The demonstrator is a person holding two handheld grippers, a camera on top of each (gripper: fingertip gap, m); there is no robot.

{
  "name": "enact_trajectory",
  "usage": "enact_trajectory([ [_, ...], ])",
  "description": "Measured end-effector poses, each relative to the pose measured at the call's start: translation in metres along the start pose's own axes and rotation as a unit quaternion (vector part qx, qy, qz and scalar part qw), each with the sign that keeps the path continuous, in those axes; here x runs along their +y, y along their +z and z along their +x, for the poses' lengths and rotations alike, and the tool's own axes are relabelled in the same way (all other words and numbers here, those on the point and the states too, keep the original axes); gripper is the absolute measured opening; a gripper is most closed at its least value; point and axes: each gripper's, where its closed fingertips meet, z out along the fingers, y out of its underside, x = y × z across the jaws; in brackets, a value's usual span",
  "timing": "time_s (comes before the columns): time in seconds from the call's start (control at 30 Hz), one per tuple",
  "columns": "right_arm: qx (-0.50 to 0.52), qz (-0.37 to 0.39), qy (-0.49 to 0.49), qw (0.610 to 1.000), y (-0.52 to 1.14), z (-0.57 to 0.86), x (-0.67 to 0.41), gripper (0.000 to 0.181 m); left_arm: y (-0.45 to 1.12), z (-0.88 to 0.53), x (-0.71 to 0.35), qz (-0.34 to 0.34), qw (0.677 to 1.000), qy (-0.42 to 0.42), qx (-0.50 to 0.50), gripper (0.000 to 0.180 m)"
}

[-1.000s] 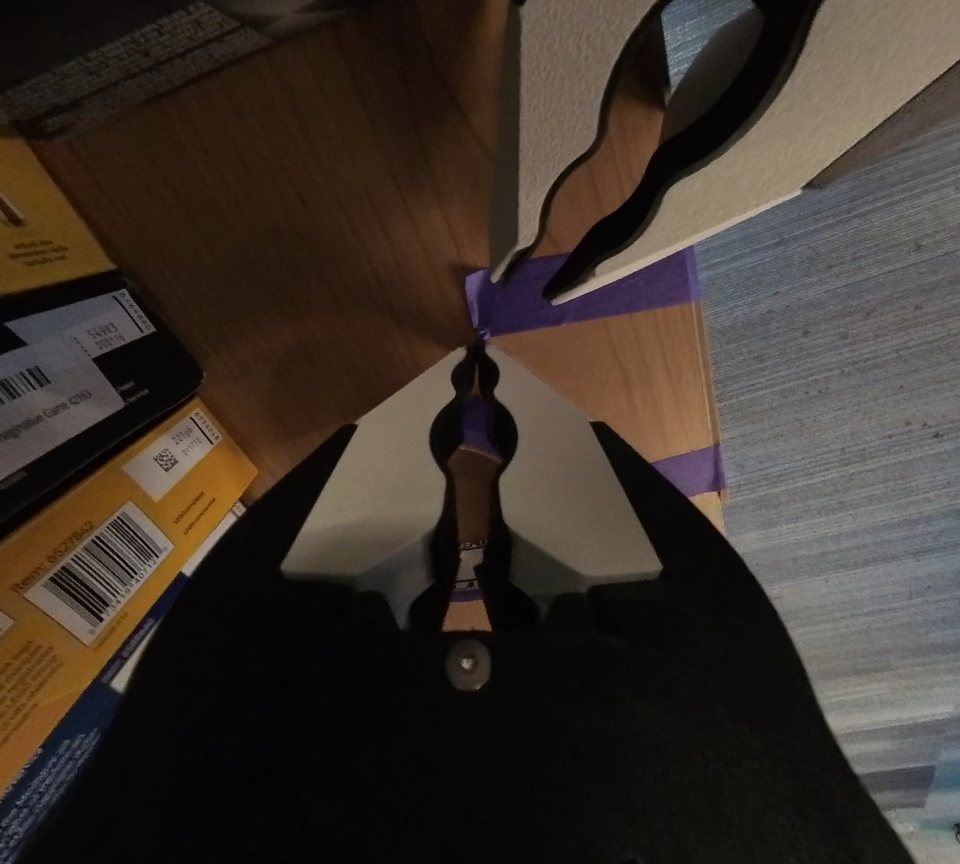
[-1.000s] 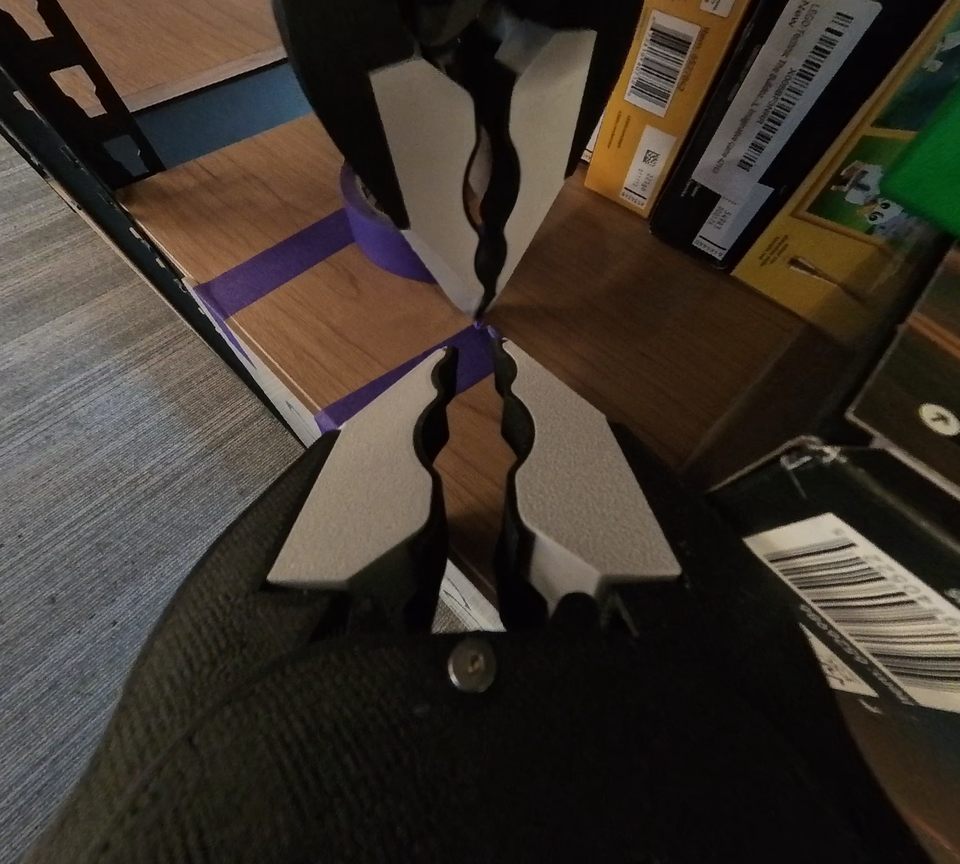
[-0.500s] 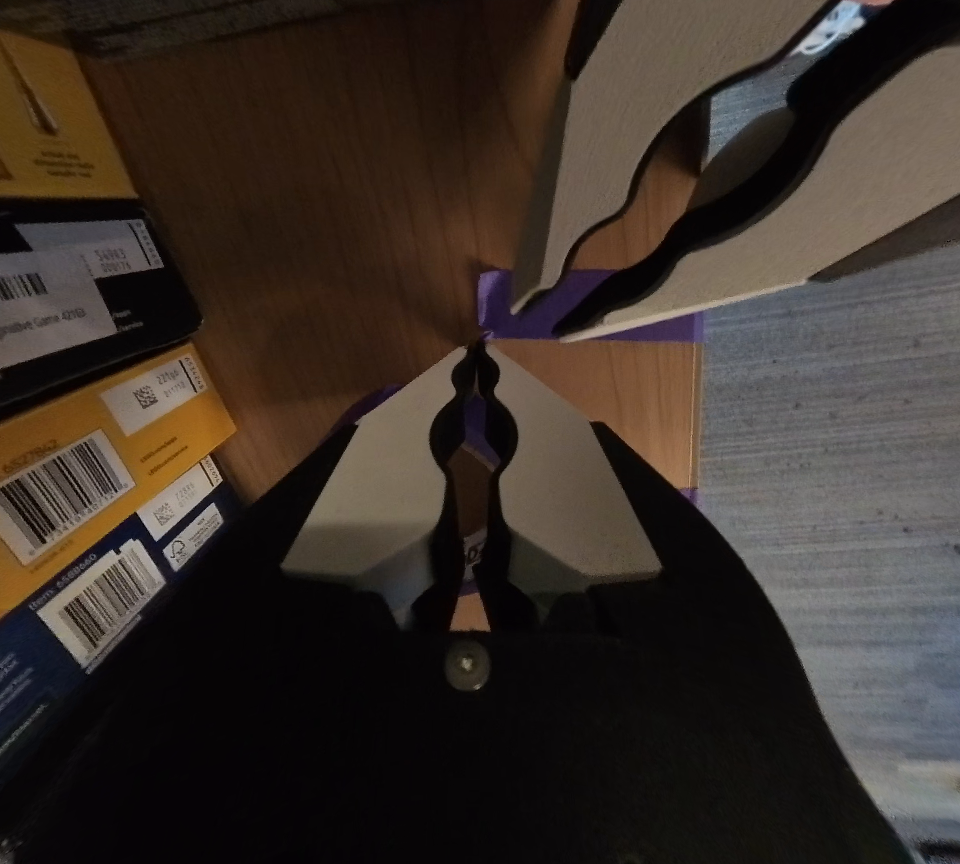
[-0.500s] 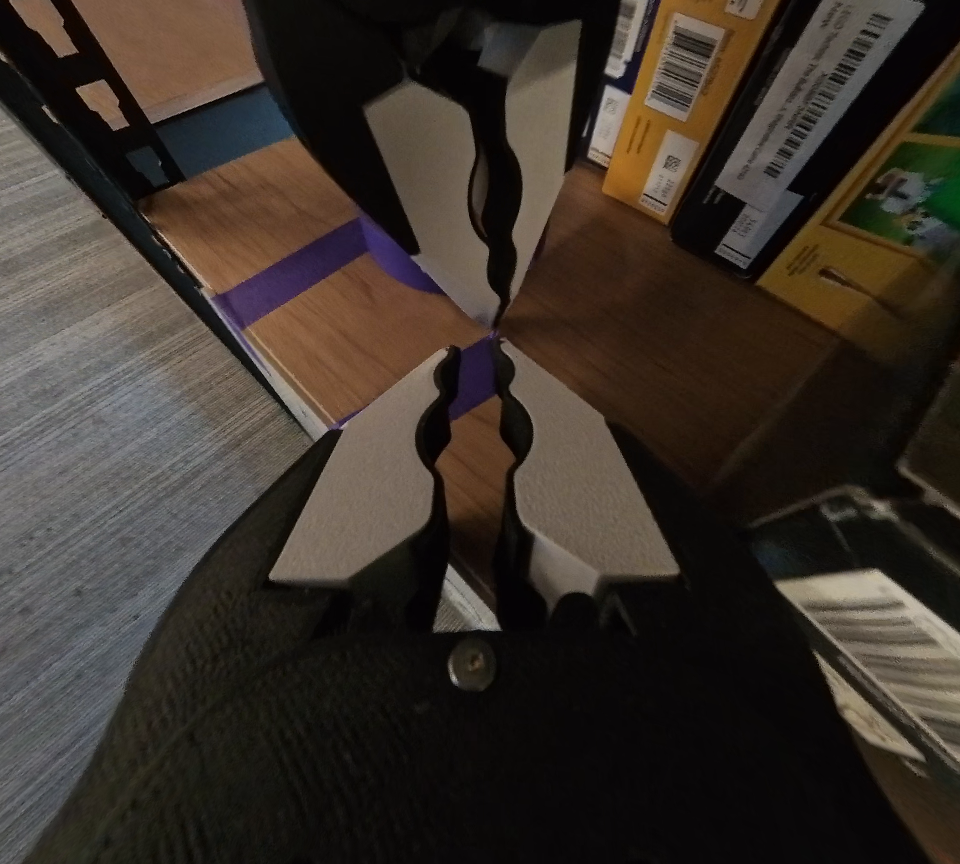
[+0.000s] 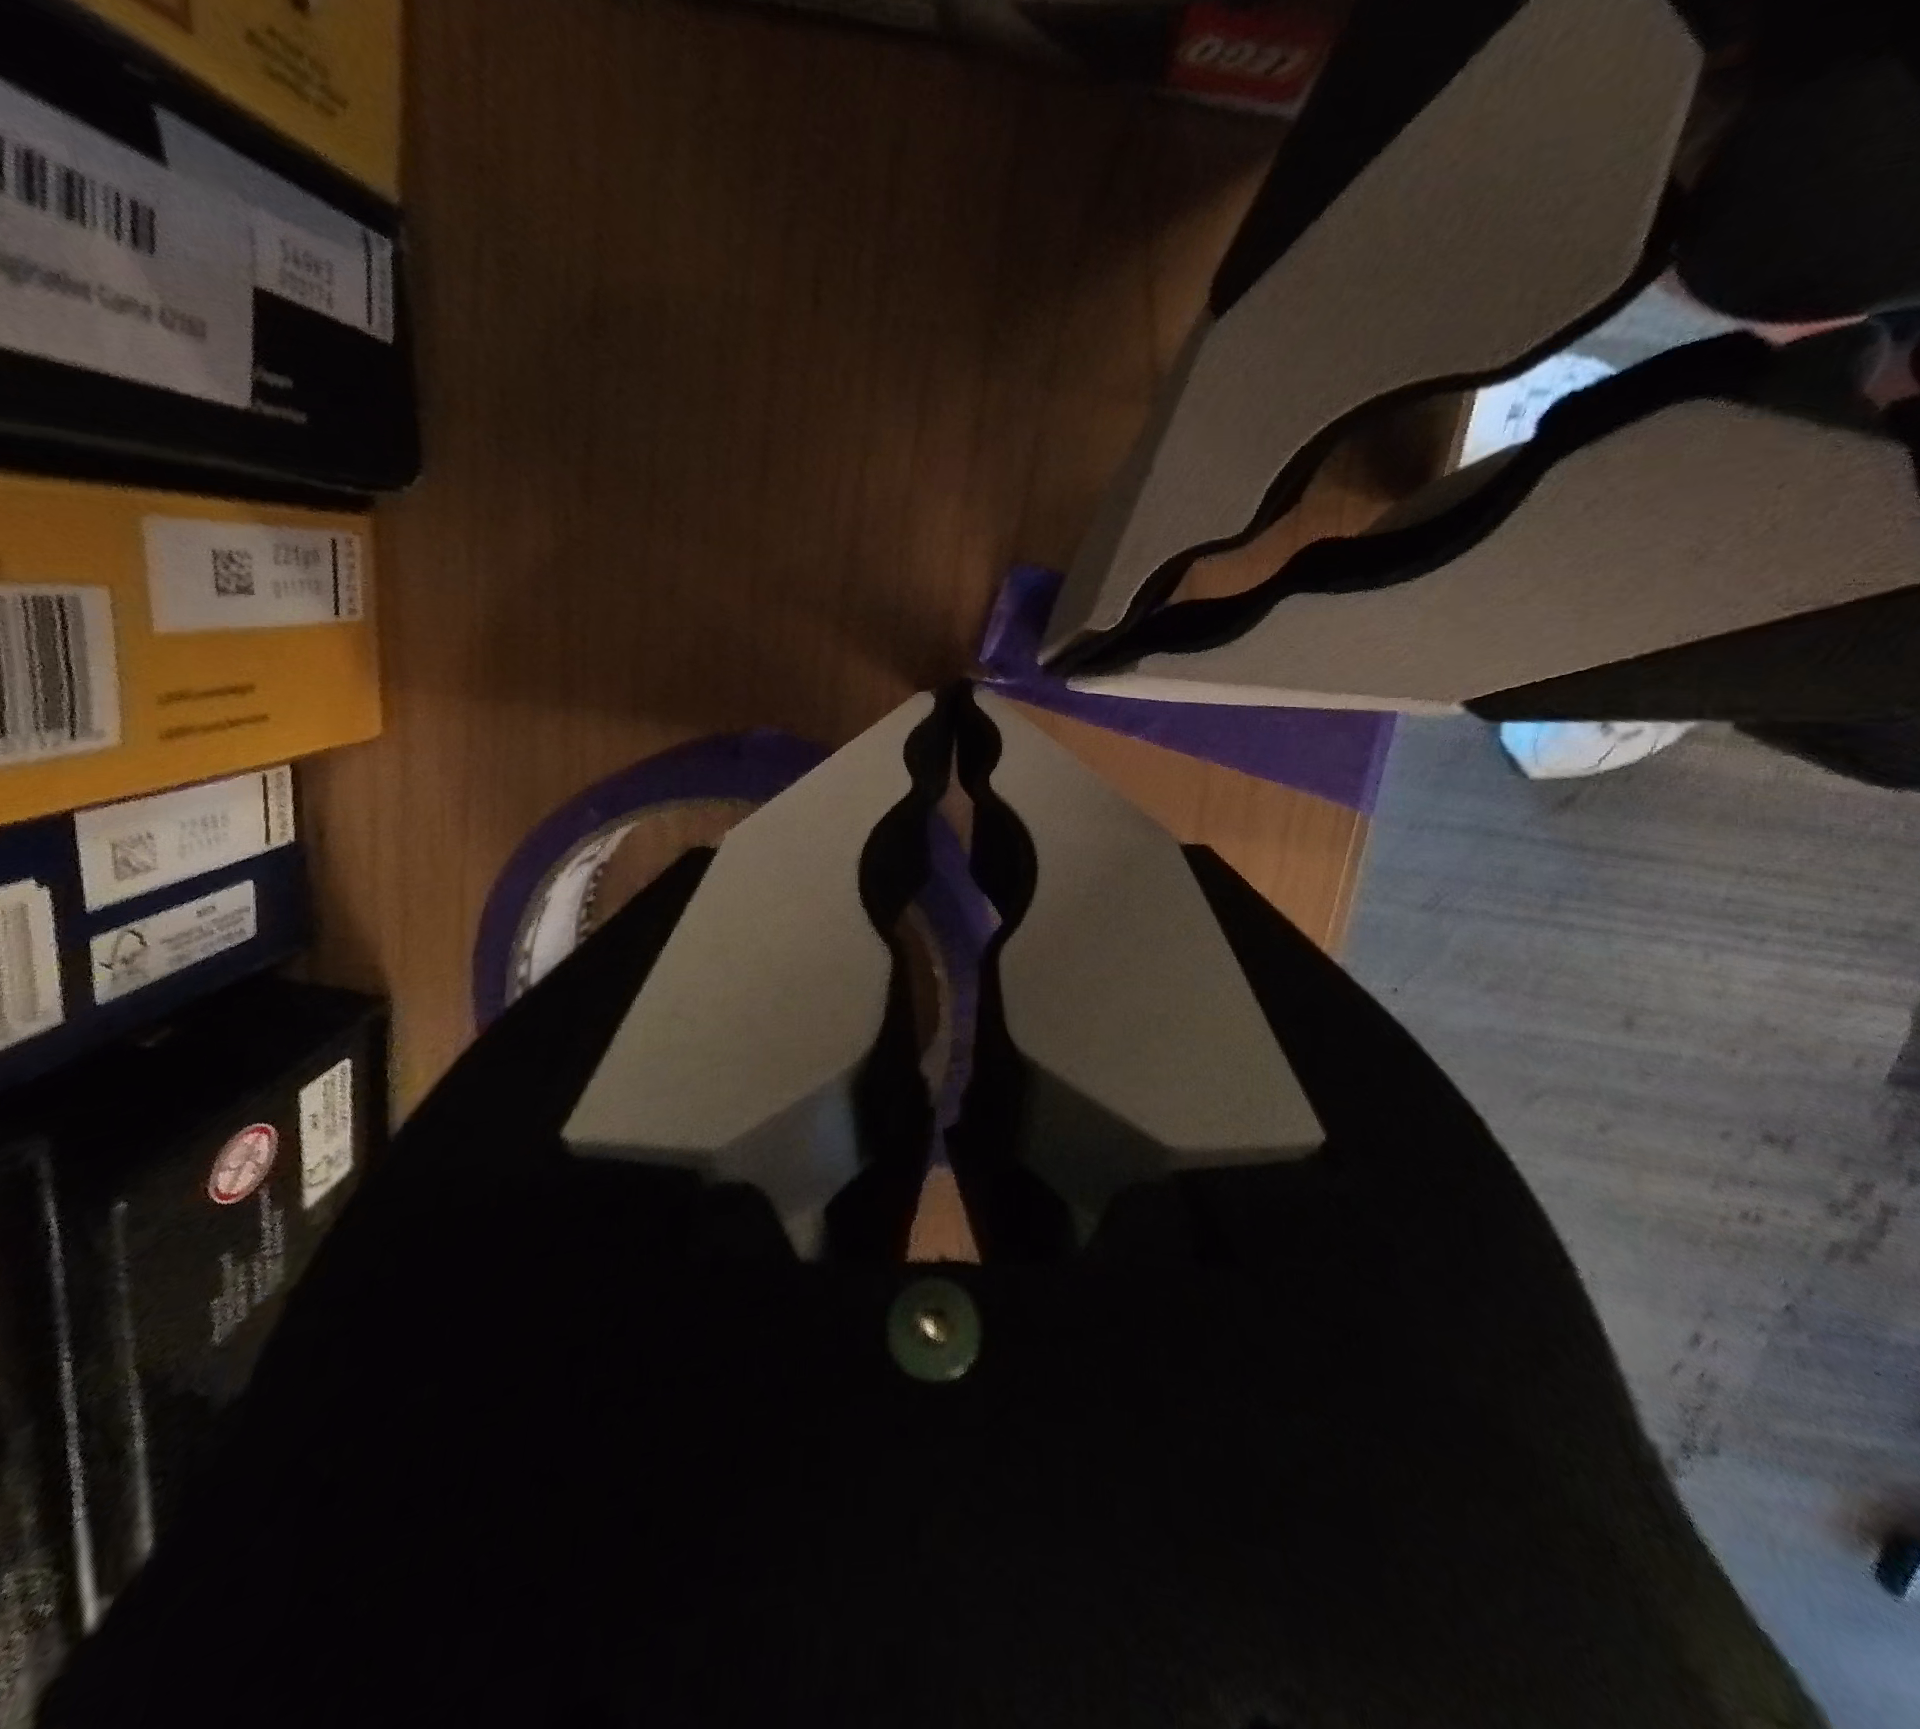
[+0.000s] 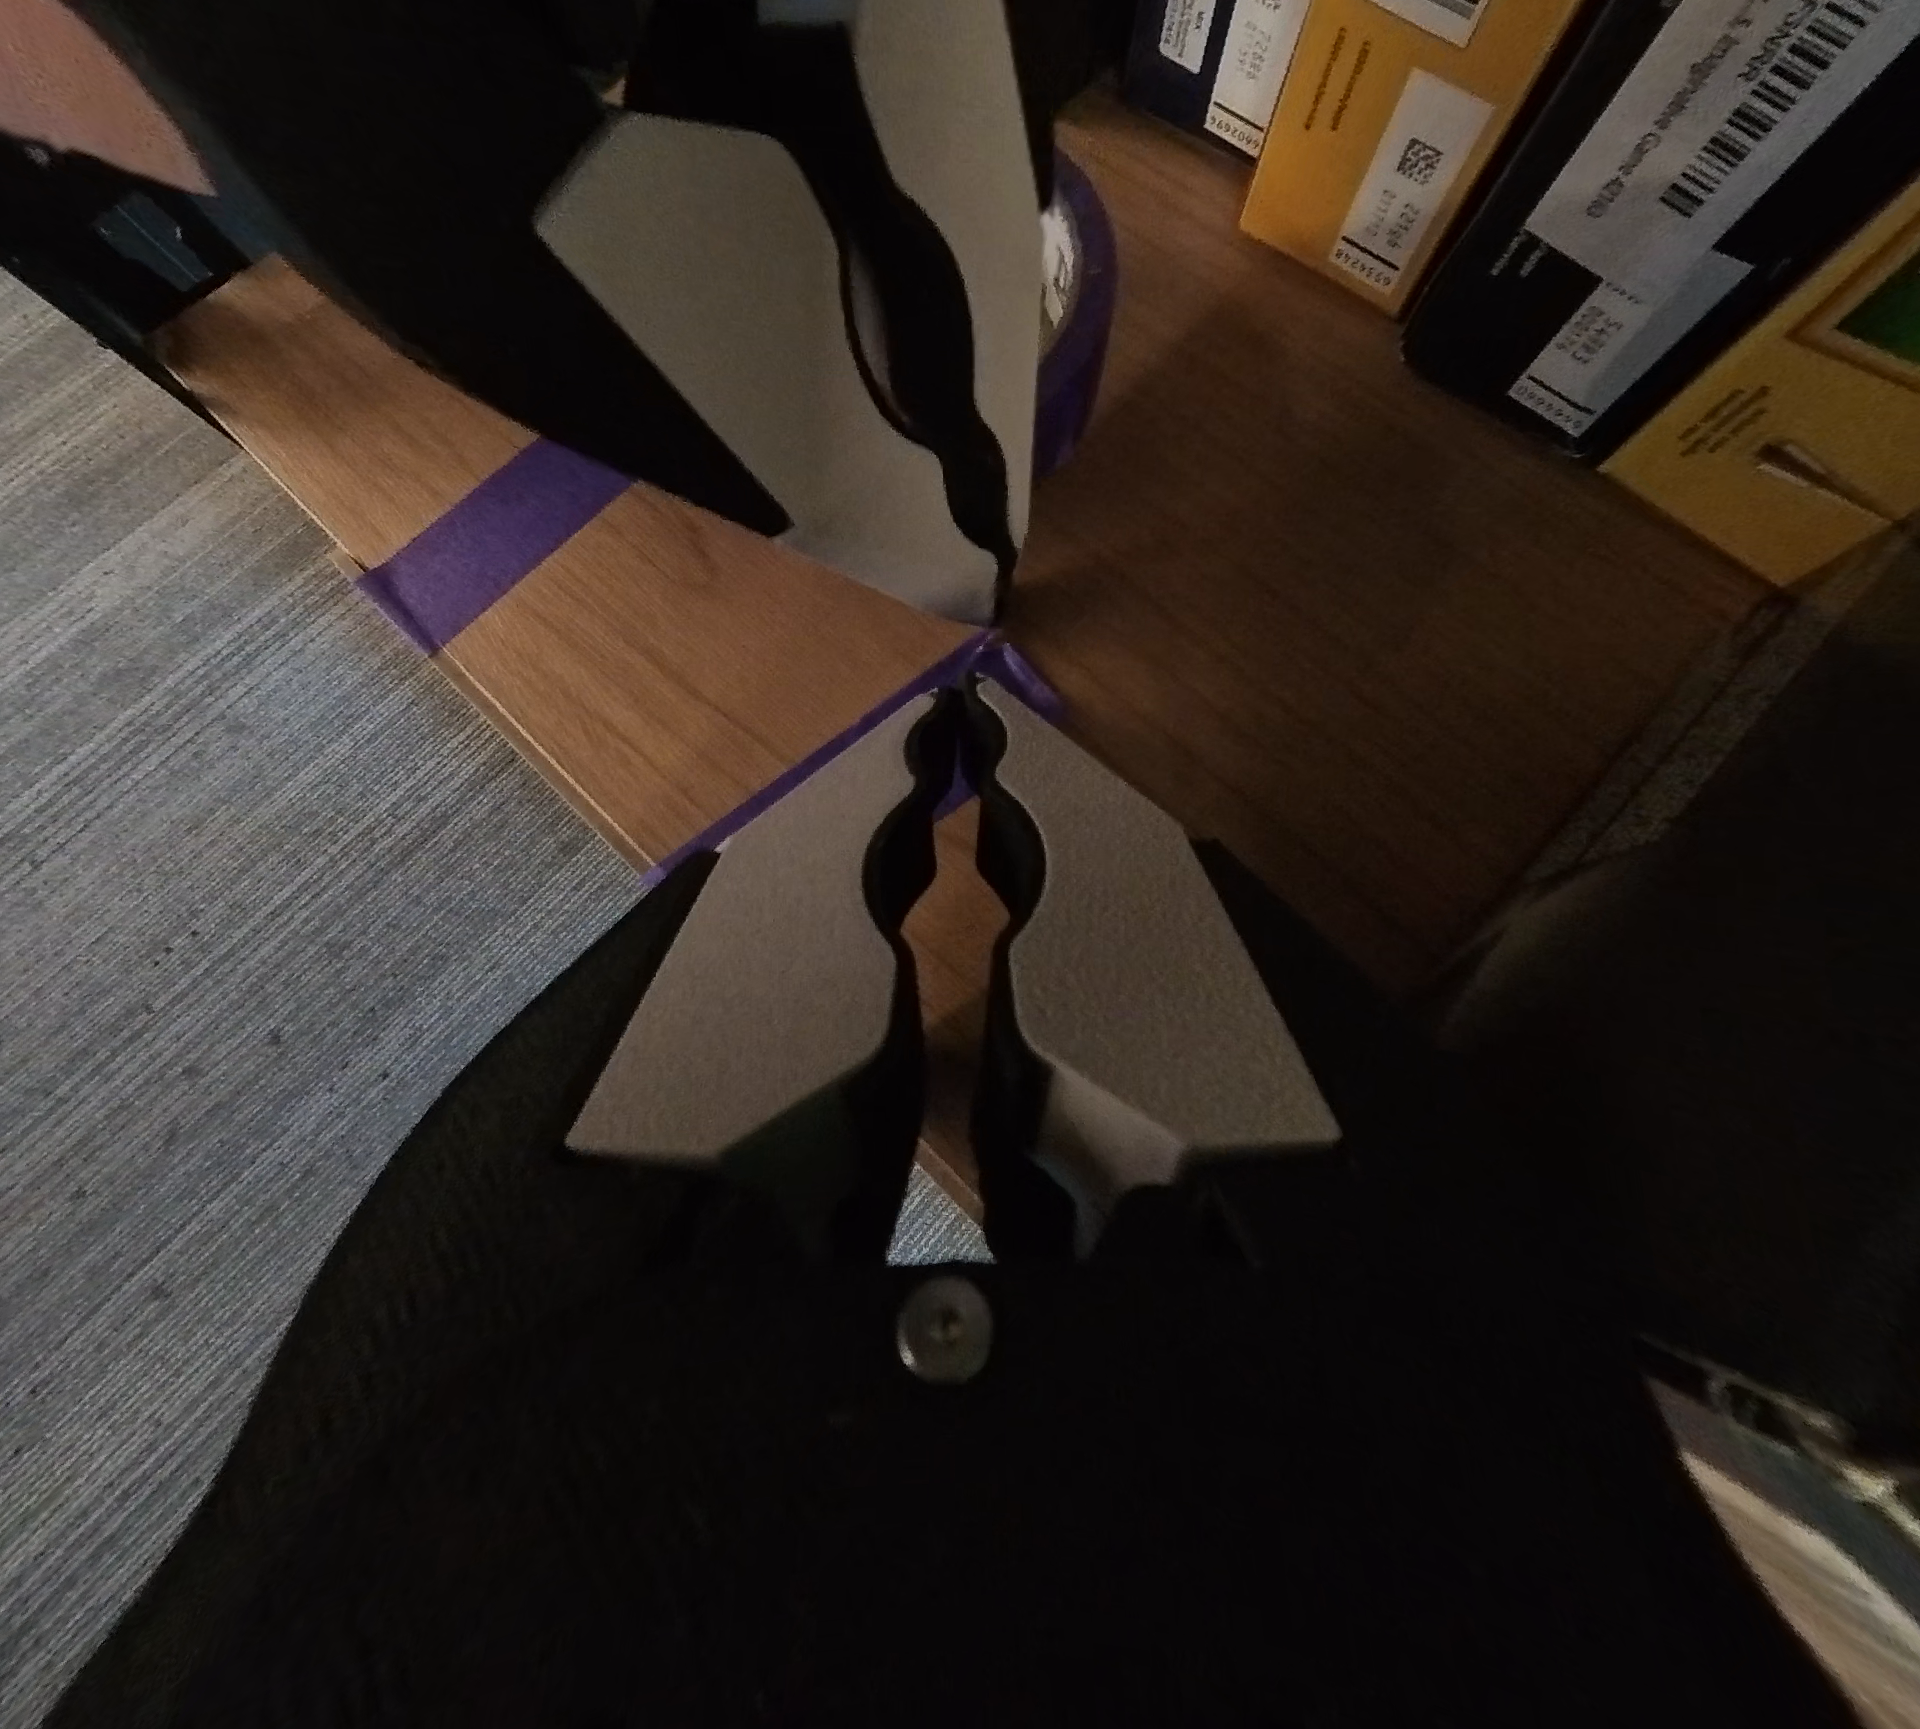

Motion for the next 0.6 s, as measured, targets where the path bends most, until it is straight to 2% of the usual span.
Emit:
enact_trajectory([
  [0.27,0.0,-0.001,-0.001,1.0,0.0,0.0,0.0,0.0,0.0,-0.001,-0.001,0.024,0.999,-0.044,-0.02,0.0],
  [0.37,0.0,-0.001,-0.001,1.0,0.0,0.0,0.0,0.0,-0.002,-0.029,0.009,0.013,0.993,-0.059,-0.105,0.0],
  [0.43,-0.001,-0.001,0.0,1.0,0.0,0.0,0.0,0.0,-0.002,-0.022,0.005,0.039,0.993,-0.09,-0.065,0.0],
  [0.6,0.011,0.013,0.013,1.0,-0.002,0.004,-0.002,0.0,-0.011,-0.024,-0.002,0.082,0.984,-0.124,-0.099,0.0],
])
